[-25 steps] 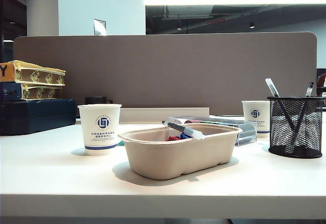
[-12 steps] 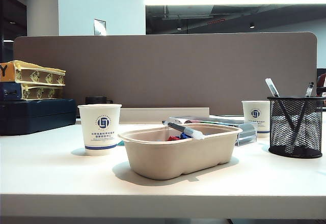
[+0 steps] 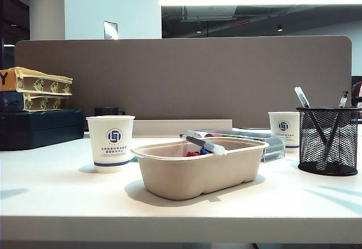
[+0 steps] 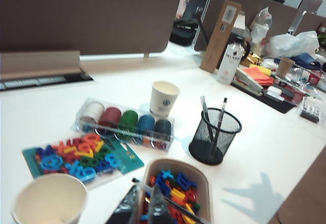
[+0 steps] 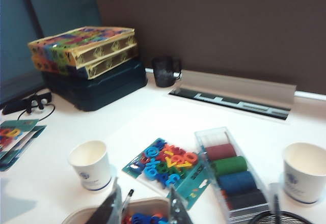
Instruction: Pick up one pen and put it in the pen container.
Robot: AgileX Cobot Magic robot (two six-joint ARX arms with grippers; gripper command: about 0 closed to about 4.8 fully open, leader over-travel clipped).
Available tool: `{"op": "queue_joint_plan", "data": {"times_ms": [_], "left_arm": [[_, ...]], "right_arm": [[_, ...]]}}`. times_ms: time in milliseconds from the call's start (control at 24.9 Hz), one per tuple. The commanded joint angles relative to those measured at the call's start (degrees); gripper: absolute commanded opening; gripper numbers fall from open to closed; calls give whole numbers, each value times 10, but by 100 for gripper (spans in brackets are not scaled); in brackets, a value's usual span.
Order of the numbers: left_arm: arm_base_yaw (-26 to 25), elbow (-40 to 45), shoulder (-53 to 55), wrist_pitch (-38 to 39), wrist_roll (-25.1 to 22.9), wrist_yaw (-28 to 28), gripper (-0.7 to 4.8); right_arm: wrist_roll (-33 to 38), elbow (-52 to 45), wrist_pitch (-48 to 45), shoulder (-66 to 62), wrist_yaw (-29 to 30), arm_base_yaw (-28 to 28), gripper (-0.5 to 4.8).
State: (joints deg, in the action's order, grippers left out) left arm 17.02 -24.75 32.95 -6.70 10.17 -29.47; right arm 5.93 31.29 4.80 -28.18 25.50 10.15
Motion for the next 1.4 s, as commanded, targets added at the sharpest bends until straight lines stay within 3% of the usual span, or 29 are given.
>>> {"op": "queue_joint_plan", "data": {"times_ms": [40, 281, 481, 682, 843, 1003, 1164, 1404], "left_arm": [[18, -3, 28, -7, 25, 1, 40], [45, -6, 83, -32, 24, 6, 61], [68, -20, 123, -33, 20, 70, 61], [78, -59, 185, -33, 4, 147, 61], [78, -81, 207, -33, -45, 158, 61], [77, -83, 210, -30, -57, 193, 61], [77, -83, 210, -10, -61, 228, 62], [77, -83, 212, 9, -89, 233, 62]], "right_arm": [[-4, 4, -9, -25, 7, 14, 118], [-13, 9, -18, -70, 23, 42, 117], [-15, 32, -16, -109, 7, 63, 117], [-47, 83, 10, -177, -55, 106, 117], [-98, 118, 28, -212, -125, 161, 117], [-105, 144, 48, -241, -191, 214, 117], [-105, 170, 79, -283, -217, 244, 117], [-105, 184, 79, -332, -230, 263, 117]]}}
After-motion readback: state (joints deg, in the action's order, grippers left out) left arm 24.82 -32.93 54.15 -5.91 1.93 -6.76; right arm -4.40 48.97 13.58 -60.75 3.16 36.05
